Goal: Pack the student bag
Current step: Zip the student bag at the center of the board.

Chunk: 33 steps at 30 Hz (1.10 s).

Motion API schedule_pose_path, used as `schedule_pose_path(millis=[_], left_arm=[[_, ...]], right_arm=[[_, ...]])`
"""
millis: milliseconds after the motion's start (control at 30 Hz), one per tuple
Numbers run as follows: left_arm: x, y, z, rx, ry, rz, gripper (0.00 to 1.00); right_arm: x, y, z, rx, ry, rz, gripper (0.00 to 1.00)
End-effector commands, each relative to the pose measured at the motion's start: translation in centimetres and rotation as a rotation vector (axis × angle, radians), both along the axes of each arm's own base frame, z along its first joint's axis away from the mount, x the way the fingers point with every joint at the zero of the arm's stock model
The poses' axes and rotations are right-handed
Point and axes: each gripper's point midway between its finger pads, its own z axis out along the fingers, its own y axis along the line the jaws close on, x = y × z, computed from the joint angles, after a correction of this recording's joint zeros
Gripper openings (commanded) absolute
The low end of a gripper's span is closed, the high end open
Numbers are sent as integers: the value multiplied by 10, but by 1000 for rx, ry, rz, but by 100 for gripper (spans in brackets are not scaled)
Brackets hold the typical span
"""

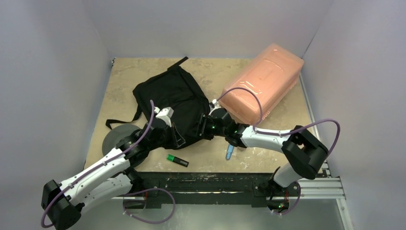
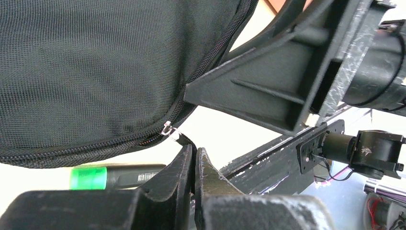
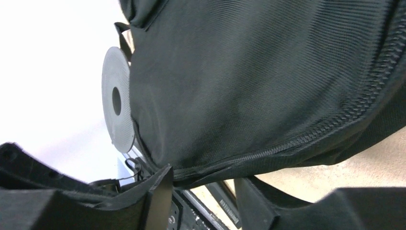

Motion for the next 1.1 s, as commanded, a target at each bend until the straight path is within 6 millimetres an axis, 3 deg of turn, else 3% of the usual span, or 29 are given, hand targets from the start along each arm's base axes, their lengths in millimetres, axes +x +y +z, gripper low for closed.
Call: schedule_pose_path(millis=[0,167,333,433,567,700,900,1067], left_arm=[[-2,-13,19,-86,-20,-37,0],[3,14,1,60,31,79,0],[6,92,-34,346,139,393,0],[8,129,-49,356,186,534,0],[20,163,-37,359,137,667,0],[34,176,-20,395,105,702,0],[48,195,-31,422,171,793,0],[62,210,-28,412,187,872,0]], right_arm=[[17,7,10,33,-31,-55,45],[15,-6,7,8,-55,-77,0],[23,-30,17,-20,-114,-128,0],[24,-46,20,-2,-134,-144,0],[26,-62,27,-23,-202,-159,0],[27,-69,29,-45,-233,-153,0],[32,-75,33,-61,-268,-144,0],[32,-76,36,-65,-287,-125,0]])
